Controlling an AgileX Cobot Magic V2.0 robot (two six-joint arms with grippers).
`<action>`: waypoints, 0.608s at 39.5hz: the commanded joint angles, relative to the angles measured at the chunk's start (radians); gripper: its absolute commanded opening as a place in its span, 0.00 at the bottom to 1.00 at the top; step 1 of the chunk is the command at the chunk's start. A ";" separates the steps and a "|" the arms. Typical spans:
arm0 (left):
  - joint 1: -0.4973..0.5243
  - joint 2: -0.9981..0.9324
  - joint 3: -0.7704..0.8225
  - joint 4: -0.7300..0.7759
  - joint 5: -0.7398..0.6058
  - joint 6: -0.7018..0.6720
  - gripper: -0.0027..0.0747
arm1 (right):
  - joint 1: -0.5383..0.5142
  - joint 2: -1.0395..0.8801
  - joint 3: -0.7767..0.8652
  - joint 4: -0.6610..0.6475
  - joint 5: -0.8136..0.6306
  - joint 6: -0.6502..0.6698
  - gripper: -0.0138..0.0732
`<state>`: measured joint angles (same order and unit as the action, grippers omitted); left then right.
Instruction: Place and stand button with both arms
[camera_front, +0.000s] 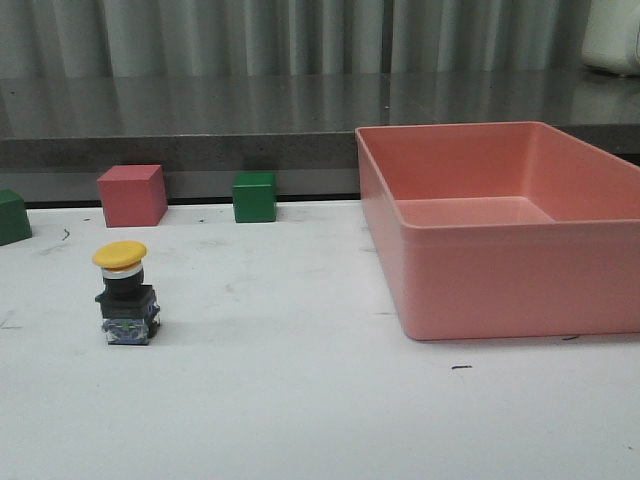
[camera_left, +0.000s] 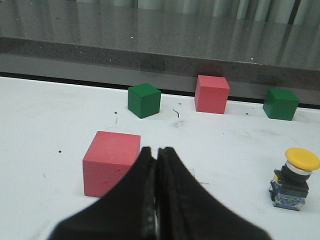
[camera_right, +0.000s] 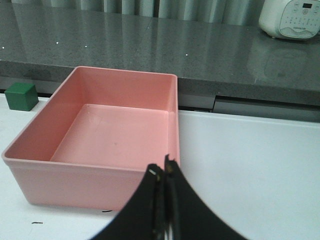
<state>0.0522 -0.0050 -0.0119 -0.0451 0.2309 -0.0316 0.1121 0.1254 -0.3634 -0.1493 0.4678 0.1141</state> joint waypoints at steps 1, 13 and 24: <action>0.001 -0.025 0.014 -0.011 -0.165 -0.011 0.01 | -0.007 0.011 -0.024 -0.018 -0.077 -0.006 0.08; 0.001 -0.025 0.023 -0.011 -0.182 -0.011 0.01 | -0.007 0.011 -0.024 -0.018 -0.077 -0.006 0.08; 0.001 -0.025 0.023 -0.011 -0.184 -0.011 0.01 | -0.007 0.011 -0.024 -0.018 -0.077 -0.006 0.08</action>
<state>0.0539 -0.0050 0.0030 -0.0470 0.1406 -0.0316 0.1121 0.1254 -0.3634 -0.1493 0.4678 0.1141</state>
